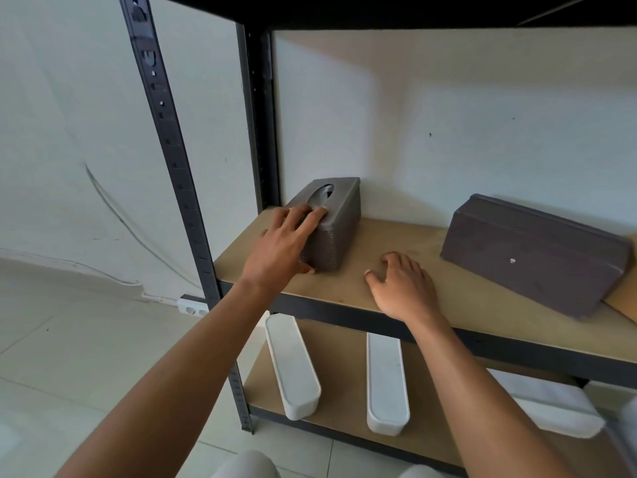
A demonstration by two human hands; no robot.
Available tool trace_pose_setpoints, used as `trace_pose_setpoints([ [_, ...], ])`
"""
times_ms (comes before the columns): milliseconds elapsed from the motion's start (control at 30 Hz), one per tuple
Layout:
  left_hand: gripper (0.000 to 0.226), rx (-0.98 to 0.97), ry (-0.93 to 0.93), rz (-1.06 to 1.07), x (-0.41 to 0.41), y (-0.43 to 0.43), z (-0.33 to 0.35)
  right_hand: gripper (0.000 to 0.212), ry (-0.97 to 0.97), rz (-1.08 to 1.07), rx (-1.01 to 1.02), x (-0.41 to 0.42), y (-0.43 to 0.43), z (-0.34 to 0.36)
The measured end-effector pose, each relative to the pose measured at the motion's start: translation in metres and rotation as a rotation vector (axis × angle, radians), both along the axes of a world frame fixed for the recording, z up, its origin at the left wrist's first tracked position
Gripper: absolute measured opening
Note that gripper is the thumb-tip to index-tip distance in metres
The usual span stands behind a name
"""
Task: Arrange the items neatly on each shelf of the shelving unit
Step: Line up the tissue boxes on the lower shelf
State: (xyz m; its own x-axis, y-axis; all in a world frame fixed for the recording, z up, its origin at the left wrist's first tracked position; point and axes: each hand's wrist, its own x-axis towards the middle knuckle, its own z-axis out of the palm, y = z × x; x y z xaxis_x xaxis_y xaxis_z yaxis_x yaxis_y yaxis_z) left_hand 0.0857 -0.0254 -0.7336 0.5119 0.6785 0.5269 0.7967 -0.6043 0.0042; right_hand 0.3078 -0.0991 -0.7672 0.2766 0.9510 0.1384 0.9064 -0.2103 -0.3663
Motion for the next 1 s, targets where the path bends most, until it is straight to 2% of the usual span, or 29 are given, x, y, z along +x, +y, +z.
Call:
trace_pose_setpoints([
  [100, 0.105, 0.028, 0.098, -0.048, 0.002, 0.001, 0.003, 0.058, -0.029, 0.005, -0.027, -0.002, 0.000, 0.002],
  [200, 0.102, 0.032, 0.121, -0.060, 0.005, -0.001, 0.005, 0.059, -0.048, 0.009, -0.040, -0.002, 0.001, 0.001],
  [267, 0.104, -0.002, 0.017, -0.103, 0.003, -0.003, 0.004, 0.059, -0.052, 0.011, -0.039, -0.002, 0.001, 0.000],
  [333, 0.106, -0.084, -0.195, -0.124, -0.005, -0.005, -0.003, 0.057, -0.018, 0.011, -0.010, -0.001, 0.000, 0.000],
  [400, 0.104, -0.109, -0.326, -0.039, -0.019, -0.008, -0.015, 0.051, 0.063, -0.006, 0.066, 0.001, -0.001, 0.000],
  [467, 0.097, -0.115, -0.359, 0.086, -0.033, -0.009, -0.031, 0.041, 0.123, -0.028, 0.189, 0.000, 0.001, 0.002],
  [567, 0.082, -0.097, -0.445, 0.177, -0.044, -0.006, -0.054, 0.025, 0.108, -0.012, 0.504, -0.016, 0.005, 0.016],
  [600, 0.075, -0.064, -0.440, 0.196, -0.044, -0.005, -0.059, 0.023, 0.078, 0.026, 0.586, -0.025, 0.009, 0.026],
  [667, 0.065, 0.022, -0.352, 0.226, -0.044, -0.003, -0.067, 0.024, 0.022, 0.138, 0.621, -0.045, 0.023, 0.049],
  [800, 0.054, 0.145, -0.278, 0.184, -0.047, 0.001, -0.078, 0.020, 0.013, 0.210, 0.466, -0.077, 0.069, 0.088],
  [867, 0.049, 0.201, -0.297, 0.148, -0.048, 0.005, -0.082, 0.030, -0.052, 0.162, 0.356, -0.082, 0.088, 0.099],
  [967, 0.046, 0.284, -0.321, 0.113, -0.047, 0.009, -0.086, 0.081, -0.143, 0.069, 0.075, -0.090, 0.105, 0.108],
  [1000, 0.045, 0.301, -0.329, 0.105, -0.047, 0.011, -0.087, 0.090, -0.159, 0.055, 0.025, -0.093, 0.108, 0.110],
])
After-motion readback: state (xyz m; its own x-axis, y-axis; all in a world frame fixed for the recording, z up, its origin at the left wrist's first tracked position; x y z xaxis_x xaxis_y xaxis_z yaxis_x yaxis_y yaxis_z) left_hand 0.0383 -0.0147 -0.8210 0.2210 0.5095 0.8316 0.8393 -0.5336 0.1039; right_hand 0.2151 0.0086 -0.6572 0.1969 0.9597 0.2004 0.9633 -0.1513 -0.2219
